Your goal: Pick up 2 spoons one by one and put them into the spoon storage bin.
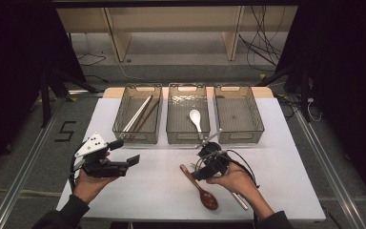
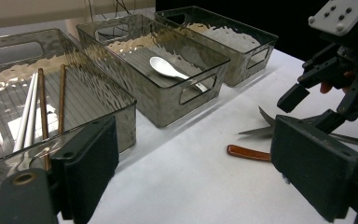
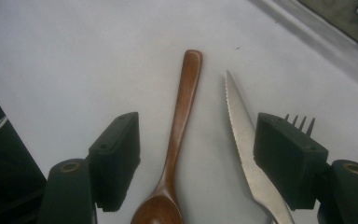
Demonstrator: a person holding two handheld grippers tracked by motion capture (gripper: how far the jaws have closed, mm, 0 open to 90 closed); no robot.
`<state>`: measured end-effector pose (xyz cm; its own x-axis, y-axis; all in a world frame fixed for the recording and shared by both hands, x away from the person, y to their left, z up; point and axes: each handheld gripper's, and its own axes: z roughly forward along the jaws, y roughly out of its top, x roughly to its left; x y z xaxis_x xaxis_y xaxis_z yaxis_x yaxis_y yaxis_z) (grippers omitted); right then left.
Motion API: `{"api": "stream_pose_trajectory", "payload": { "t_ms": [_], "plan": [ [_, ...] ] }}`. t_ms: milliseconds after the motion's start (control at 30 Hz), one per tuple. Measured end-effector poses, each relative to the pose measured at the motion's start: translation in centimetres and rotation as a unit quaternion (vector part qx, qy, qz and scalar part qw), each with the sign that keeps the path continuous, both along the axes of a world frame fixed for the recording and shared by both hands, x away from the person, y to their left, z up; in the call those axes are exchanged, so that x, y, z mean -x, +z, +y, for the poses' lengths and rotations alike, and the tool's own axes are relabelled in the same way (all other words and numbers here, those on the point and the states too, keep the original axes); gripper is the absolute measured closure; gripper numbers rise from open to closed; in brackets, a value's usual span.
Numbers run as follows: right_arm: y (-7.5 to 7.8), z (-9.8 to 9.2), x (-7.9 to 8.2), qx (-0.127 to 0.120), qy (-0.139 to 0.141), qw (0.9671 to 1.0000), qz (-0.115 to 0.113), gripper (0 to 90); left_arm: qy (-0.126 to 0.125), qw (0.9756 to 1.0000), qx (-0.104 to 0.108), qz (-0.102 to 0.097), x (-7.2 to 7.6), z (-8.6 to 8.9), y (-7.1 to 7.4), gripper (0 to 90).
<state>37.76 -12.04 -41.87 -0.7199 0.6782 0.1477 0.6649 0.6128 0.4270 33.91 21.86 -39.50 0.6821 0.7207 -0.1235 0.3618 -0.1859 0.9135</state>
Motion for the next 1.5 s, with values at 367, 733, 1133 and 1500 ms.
{"api": "stream_pose_trajectory", "payload": {
  "t_ms": [367,733,1133,1500],
  "plan": [
    [-1.0,1.0,0.5,0.026,0.014,0.9995,0.009,34.1,-0.001,1.0000,0.000,0.000,0.0,0.0,0.0,15.0],
    [-1.9,1.6,0.7,0.054,0.024,0.9980,0.021,45.0,-0.002,1.0000,-0.001,0.000,0.0,-0.1,0.0,14.9],
    [-3.5,2.3,0.8,0.100,0.052,0.9928,0.040,64.5,-0.004,1.0000,-0.002,0.000,0.0,-0.1,-0.1,14.9],
    [-3.9,3.1,1.0,0.123,0.065,0.9894,0.039,74.7,-0.006,1.0000,-0.005,0.000,0.0,-0.2,-0.1,14.9]
  ]
}}
